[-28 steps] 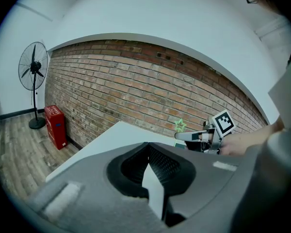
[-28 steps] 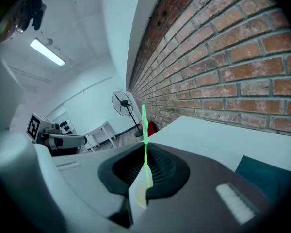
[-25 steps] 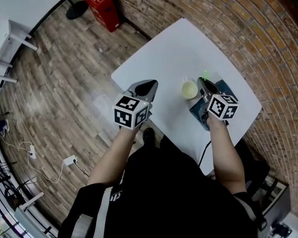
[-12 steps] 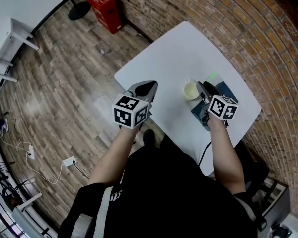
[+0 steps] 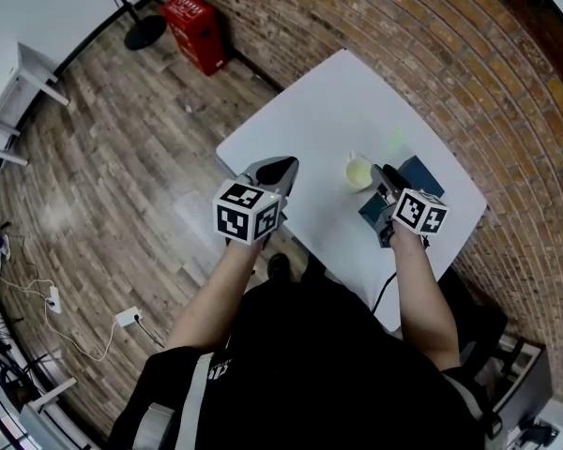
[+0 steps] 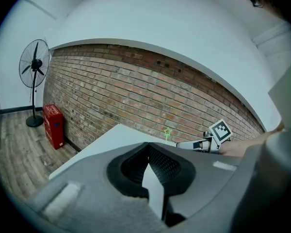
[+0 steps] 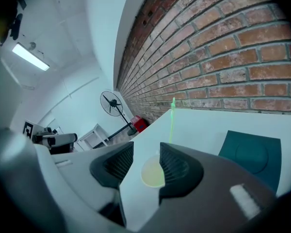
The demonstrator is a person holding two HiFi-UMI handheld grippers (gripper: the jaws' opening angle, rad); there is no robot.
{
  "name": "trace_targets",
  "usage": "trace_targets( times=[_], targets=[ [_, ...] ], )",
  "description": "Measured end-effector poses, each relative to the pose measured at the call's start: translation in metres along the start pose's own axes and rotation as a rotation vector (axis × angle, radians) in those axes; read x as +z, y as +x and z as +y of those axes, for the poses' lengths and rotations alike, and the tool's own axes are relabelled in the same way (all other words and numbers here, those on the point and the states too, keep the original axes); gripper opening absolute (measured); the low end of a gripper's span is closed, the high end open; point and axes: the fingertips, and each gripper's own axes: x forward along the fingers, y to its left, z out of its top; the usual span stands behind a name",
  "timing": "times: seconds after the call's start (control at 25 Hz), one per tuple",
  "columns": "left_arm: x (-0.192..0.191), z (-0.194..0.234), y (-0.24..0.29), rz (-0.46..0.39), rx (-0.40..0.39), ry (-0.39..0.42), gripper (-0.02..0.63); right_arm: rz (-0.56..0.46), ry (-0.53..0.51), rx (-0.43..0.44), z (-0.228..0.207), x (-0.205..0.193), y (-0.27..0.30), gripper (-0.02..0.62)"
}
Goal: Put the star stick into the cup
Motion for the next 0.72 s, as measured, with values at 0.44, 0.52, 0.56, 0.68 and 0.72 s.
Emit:
trace_targets(
  times=[0.44,0.52,0.56,0.68,0.72],
  targets=[
    [0.006,-0.007,-0.018,-0.028,-0.056,0.038,0.006,-0.103,-0.083,-0.04,0.029,0.01,-0.045,0.046],
    [0.012,-0.008,-0.018,-0.039,-0.063,0.056,0.006,-0.112,-0.11,-0.036,0.036,0.014,-0.051,0.04],
    [0.015,-0.01,-0.019,-0.047,-0.066,0.064,0.006,-0.117,-0.123,-0.034,0.039,0.016,-0.054,0.038],
    [0.019,-0.018,-0.027,-0.065,-0.073,0.085,0.006,-0.133,-0.157,-0.022,0.05,0.016,-0.067,0.029],
    [0.023,-0.02,-0.031,-0.072,-0.072,0.097,0.006,-0.142,-0.168,-0.016,0.055,0.019,-0.07,0.026]
  ],
)
